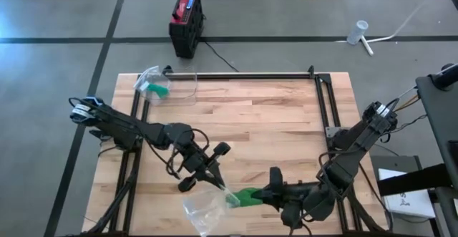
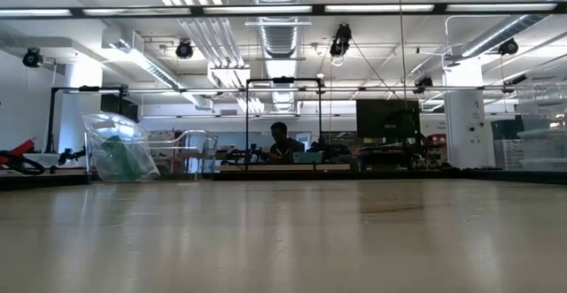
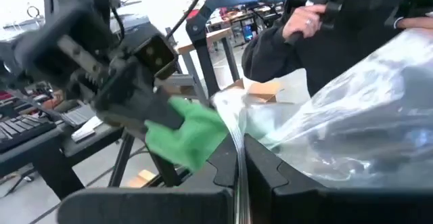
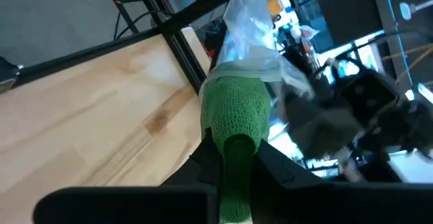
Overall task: Roll bandage
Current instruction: Put the green rolled bandage into the transparent zip bag, then put the green rolled bandage package into the transparent bin
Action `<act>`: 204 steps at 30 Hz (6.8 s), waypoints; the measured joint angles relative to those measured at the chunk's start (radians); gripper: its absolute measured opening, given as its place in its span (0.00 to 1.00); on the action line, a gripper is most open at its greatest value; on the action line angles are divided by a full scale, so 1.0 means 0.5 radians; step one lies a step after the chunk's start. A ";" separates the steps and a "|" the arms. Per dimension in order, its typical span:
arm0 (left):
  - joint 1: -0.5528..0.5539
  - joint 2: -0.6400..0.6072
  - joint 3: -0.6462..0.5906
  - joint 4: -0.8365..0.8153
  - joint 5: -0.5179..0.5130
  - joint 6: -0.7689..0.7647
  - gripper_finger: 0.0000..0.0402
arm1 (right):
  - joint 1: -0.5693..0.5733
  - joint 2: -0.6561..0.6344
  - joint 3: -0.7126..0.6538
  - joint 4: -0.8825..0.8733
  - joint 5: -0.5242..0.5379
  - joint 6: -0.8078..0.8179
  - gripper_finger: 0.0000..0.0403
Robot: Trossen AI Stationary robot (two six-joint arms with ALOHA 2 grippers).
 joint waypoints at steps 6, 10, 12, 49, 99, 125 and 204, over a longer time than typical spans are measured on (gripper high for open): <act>0.000 0.218 0.000 0.261 0.106 0.038 0.00 | -0.046 0.000 0.013 0.052 -0.215 -0.152 0.07; -0.002 0.269 0.000 0.308 0.115 0.221 0.00 | -0.102 0.001 0.013 0.062 -0.420 -0.118 0.07; -0.006 0.274 0.000 0.314 0.115 0.274 0.00 | -0.127 0.004 0.013 0.071 -0.227 -0.118 0.07; -0.276 -0.018 -0.003 -0.349 -1.308 1.567 0.00 | -0.253 -0.003 0.165 -0.544 -0.672 0.337 0.07; -0.297 -0.013 0.000 -0.451 -1.385 1.372 0.00 | -0.447 0.027 0.385 -1.265 -0.153 0.804 0.07; -0.289 0.040 0.000 -0.375 -1.299 1.411 0.00 | -0.503 0.267 0.303 -0.585 -0.802 0.146 0.07; 0.690 -0.426 1.077 -3.152 -1.381 -1.131 0.00 | -1.518 0.153 -0.221 0.871 -0.704 1.381 0.40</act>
